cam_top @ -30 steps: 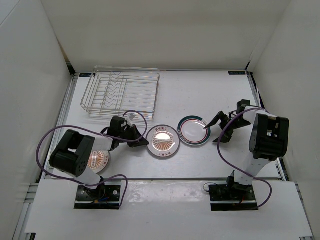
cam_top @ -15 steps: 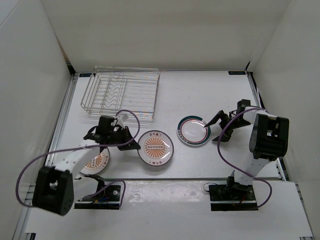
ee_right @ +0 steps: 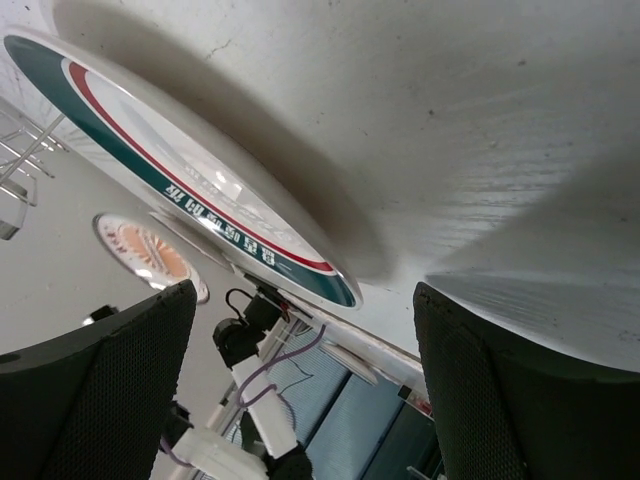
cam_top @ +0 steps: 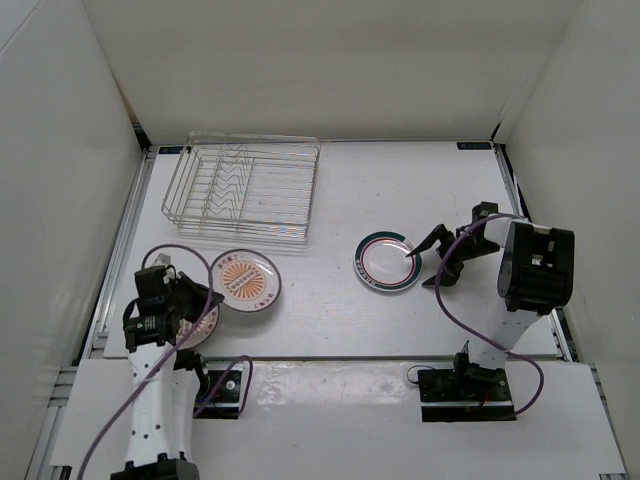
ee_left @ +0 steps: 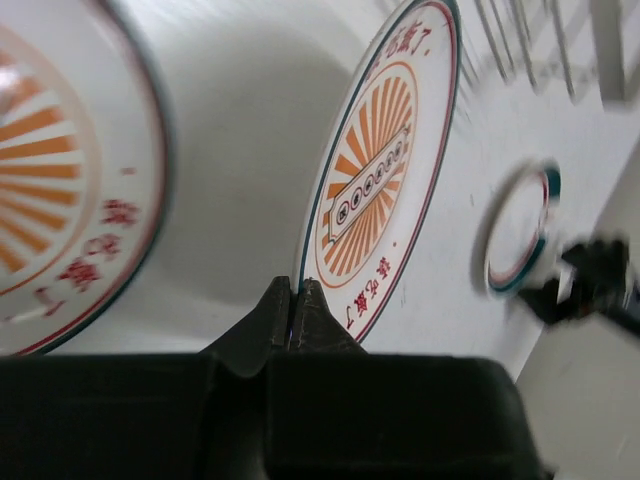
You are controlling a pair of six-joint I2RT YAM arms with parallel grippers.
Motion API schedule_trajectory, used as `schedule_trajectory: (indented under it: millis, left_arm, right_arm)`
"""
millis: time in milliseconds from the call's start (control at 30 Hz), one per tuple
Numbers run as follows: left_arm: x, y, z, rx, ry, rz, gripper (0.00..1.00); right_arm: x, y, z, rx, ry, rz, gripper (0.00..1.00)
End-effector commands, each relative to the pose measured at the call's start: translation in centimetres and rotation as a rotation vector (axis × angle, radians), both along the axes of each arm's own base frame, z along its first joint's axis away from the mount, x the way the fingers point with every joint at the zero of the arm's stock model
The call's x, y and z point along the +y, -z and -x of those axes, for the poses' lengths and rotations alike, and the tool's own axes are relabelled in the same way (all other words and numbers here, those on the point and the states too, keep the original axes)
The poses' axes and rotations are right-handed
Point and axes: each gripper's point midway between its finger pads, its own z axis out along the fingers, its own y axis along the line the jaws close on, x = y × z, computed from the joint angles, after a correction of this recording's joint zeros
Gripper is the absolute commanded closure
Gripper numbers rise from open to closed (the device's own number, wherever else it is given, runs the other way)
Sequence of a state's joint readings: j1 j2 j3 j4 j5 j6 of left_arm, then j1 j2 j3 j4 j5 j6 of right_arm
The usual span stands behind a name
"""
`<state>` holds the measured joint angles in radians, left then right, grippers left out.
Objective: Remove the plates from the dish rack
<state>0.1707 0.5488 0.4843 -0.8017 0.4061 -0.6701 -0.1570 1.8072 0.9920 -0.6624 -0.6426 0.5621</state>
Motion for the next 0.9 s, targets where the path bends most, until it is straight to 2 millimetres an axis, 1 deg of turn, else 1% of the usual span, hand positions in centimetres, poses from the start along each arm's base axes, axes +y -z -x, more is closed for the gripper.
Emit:
schedule_trajectory:
  millis: [0, 33, 67, 100, 133, 167, 200, 233, 267, 300, 333, 367, 400, 433, 467, 567, 700, 733, 800, 867]
  left_arm:
    - [3.4, 1.2, 0.7, 0.077, -0.317, 0.025, 1.0]
    - [3.9, 1.3, 0.9, 0.084, -0.35, 0.018, 1.0]
    - [4.5, 0.9, 0.9, 0.076, -0.387, 0.012, 1.0]
    - [5.4, 0.6, 1.2, 0.086, -0.437, -0.016, 1.0]
    - [6.0, 0.8, 1.9, 0.116, -0.478, -0.035, 1.0]
    - [6.4, -0.4, 1.8, 0.103, -0.497, -0.05, 1.0]
    - [6.9, -0.3, 2.6, 0.136, -0.534, -0.075, 1.0]
    - [6.9, -0.2, 3.2, 0.169, -0.548, -0.073, 1.0]
    - [7.6, -1.2, 3.6, 0.166, -0.591, -0.104, 1.0]
    - [7.9, -1.5, 3.8, 0.171, -0.612, -0.11, 1.0]
    - [7.9, -1.4, 4.8, 0.213, -0.642, -0.109, 1.0]
    - [8.2, -2.6, 4.8, 0.188, -0.665, -0.114, 1.0]
    - [8.7, -2.7, 5.5, 0.205, -0.696, -0.144, 1.0]
    - [8.7, -2.5, 6.3, 0.232, -0.705, -0.151, 1.0]
    - [8.7, -3.3, 6.5, 0.225, -0.719, -0.149, 1.0]
    - [9.0, -3.9, 7.7, 0.246, -0.753, -0.172, 1.0]
    - [9.8, -4.0, 9.5, 0.282, -0.799, -0.232, 1.0]
    - [9.7, -3.8, 10.4, 0.316, -0.802, -0.243, 1.0]
    - [10.3, -3.6, 11.1, 0.332, -0.818, -0.285, 1.0]
    - [10.4, -3.1, 11.6, 0.349, -0.814, -0.301, 1.0]
  right_arm:
    - [-0.1, -0.7, -1.2, -0.019, 0.01, -0.027, 0.1]
    - [-0.1, -0.7, -1.3, -0.018, 0.012, -0.028, 0.1]
    - [-0.1, -0.8, -1.3, -0.018, 0.012, -0.03, 0.1]
    - [-0.1, -0.8, -1.5, -0.017, 0.013, -0.032, 0.1]
    - [-0.2, -0.9, -1.8, -0.022, 0.013, -0.031, 0.1]
    - [-0.2, -1.0, -2.0, -0.024, 0.013, -0.032, 0.1]
    - [-0.2, -0.9, -1.9, -0.021, 0.015, -0.034, 0.1]
    - [-0.3, -0.9, -2.2, -0.023, 0.019, -0.035, 0.1]
    - [-0.3, -0.9, -2.3, -0.02, 0.019, -0.034, 0.1]
    - [-0.4, -1.0, -2.3, -0.019, 0.025, -0.039, 0.1]
    - [-0.5, -0.9, -2.3, -0.02, 0.026, -0.039, 0.1]
    - [-0.5, -0.9, -2.4, -0.019, 0.028, -0.042, 0.1]
    - [-0.6, -0.7, -2.5, -0.015, 0.033, -0.043, 0.1]
    - [-0.6, -0.7, -2.5, -0.013, 0.039, -0.051, 0.1]
    - [-0.7, -0.7, -2.6, -0.013, 0.043, -0.053, 0.1]
    - [-1.0, -0.6, -2.9, -0.012, 0.053, -0.061, 0.1]
    - [-1.3, -0.6, -3.1, -0.007, 0.072, -0.073, 0.1]
    - [-1.4, -0.6, -3.2, -0.006, 0.075, -0.075, 0.1]
    - [-1.4, -0.5, -3.2, -0.005, 0.083, -0.08, 0.1]
    - [-1.5, -0.5, -3.4, 0.0, 0.095, -0.092, 0.1]
